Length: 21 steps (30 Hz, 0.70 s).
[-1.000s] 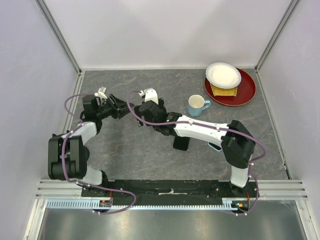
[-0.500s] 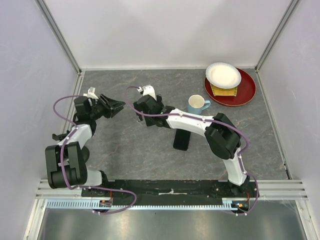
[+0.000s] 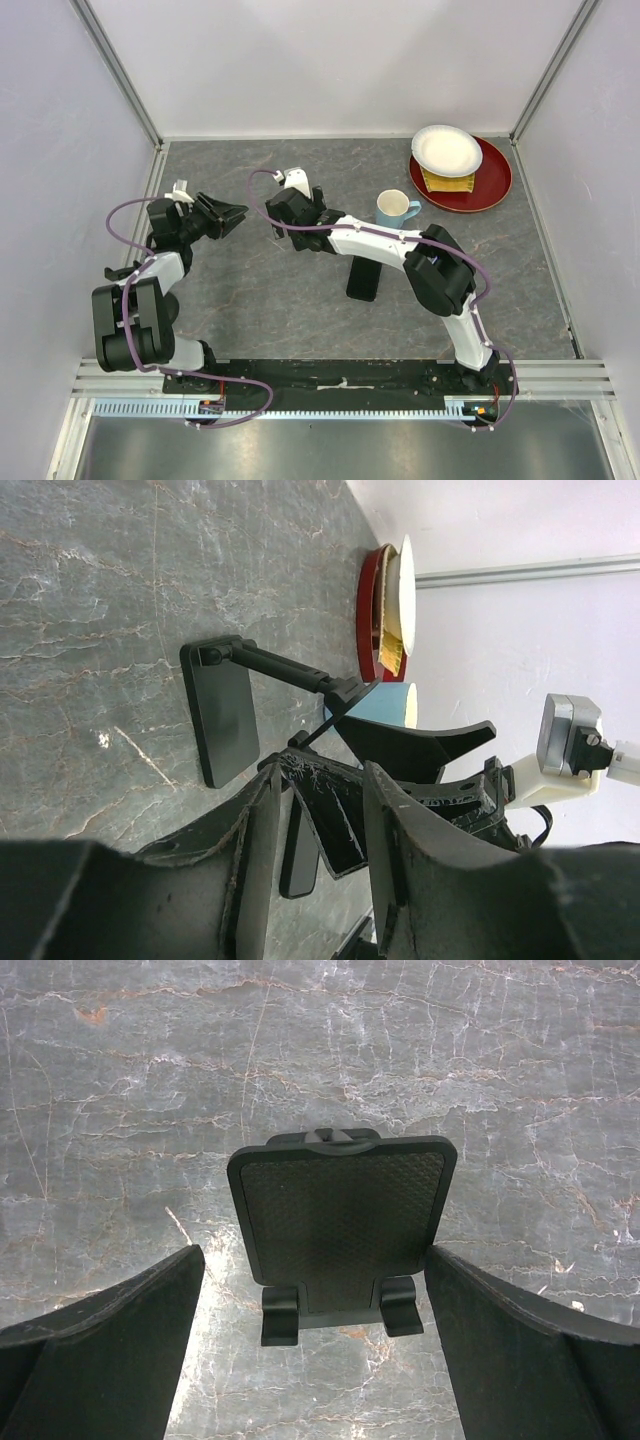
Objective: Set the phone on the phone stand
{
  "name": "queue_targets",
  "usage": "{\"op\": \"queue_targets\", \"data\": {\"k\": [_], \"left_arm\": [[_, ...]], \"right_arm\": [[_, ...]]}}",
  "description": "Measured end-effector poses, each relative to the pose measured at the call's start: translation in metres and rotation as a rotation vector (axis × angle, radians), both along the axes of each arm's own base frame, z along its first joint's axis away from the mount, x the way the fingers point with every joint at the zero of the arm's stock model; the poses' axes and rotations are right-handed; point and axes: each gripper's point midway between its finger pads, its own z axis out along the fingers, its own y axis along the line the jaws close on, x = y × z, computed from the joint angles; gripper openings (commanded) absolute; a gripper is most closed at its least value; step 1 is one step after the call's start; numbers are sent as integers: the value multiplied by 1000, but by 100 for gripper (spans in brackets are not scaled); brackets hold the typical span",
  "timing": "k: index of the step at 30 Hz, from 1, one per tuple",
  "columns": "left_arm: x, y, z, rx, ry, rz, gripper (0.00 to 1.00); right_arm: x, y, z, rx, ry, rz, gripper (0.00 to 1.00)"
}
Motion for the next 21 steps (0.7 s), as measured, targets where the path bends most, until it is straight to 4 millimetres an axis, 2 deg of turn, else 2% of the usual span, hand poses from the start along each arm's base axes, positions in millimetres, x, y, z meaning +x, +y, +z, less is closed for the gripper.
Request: {"op": "queue_targets", "data": {"k": [15, 21], "left_arm": [[1, 0, -4, -51, 5, 1, 42], [3, 1, -4, -54, 3, 2, 42]], "right_arm": [[9, -5, 2, -31, -15, -2, 98], [18, -5, 0, -23, -4, 9, 83]]}}
